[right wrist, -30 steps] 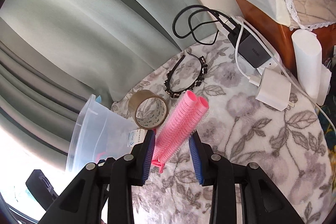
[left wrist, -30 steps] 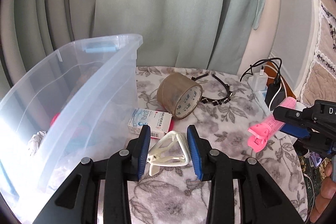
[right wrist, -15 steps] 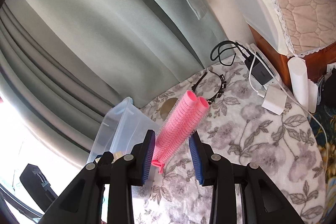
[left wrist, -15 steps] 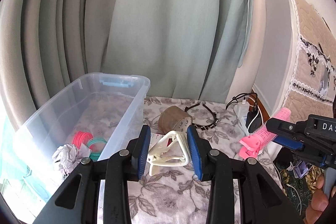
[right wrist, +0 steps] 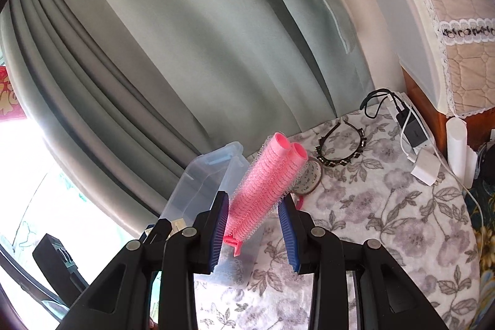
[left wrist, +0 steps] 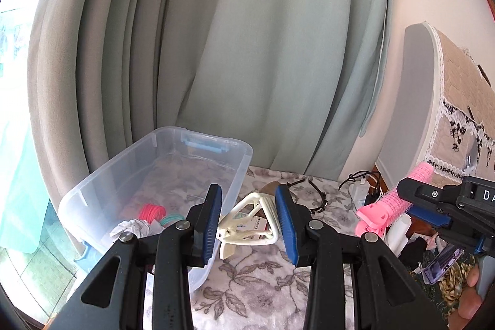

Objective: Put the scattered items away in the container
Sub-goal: 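Lift the clip and roller and carry both toward the clear box, then open the left tool to drop the white clip into the clear box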

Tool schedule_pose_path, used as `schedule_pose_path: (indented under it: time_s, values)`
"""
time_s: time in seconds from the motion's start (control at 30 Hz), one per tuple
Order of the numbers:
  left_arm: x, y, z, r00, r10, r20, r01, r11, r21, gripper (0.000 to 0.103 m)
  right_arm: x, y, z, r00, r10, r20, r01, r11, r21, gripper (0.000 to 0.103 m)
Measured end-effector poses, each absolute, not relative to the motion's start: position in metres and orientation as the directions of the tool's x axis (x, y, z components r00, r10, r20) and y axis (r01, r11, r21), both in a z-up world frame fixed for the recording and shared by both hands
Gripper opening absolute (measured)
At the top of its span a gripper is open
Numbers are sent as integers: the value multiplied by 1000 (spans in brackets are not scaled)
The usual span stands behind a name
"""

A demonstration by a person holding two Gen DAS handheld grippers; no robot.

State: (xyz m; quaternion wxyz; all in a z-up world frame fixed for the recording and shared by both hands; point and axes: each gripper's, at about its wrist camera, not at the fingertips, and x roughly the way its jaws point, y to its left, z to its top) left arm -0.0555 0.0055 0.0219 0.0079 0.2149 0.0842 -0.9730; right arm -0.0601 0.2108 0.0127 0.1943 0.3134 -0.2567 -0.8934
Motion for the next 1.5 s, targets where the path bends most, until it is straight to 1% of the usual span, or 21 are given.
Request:
schedule_pose_path:
  time_s: [0.2, 0.23, 0.27, 0.4, 0.5, 0.6, 0.9, 1.07, 1.5]
  values:
    - [-46, -14, 28, -917, 6, -398, 78, -978, -194, 36, -53, 192, 26, -728, -519, -448, 227, -799, 556, 36]
    - [-45, -16, 28, -919, 5, -395, 81, -977, -199, 26, -52, 189, 27, -728, -520, -447, 233, -800, 552, 36]
    - [-44, -19, 29, -919, 4, -394, 83, -976, -203, 23, -51, 186, 29, -727, -522, -447, 238, -801, 548, 36]
    - [-41, -29, 28, -920, 1, -391, 93, -971, -221, 23, -50, 173, 31, -717, -531, -453, 260, -805, 533, 36]
    - [-43, -37, 23, -916, 0, -401, 103, -967, -235, 19, -51, 163, 29, -707, -537, -460, 275, -808, 520, 36]
    - [-44, -47, 16, -910, 11, -415, 107, -959, -261, 19, -53, 156, 25, -696, -541, -472, 280, -810, 515, 36]
    - [-53, -59, 1, -888, 4, -459, 132, -955, -264, 19, -64, 158, 8, -681, -530, -505, 249, -816, 521, 36]
    - [-59, -46, -8, -875, 37, -482, 96, -964, -249, 19, -70, 163, -1, -674, -526, -519, 234, -818, 526, 36]
    - [-67, -23, -14, -859, 65, -507, 51, -976, -212, 19, -77, 176, -14, -661, -533, -528, 209, -806, 553, 36]
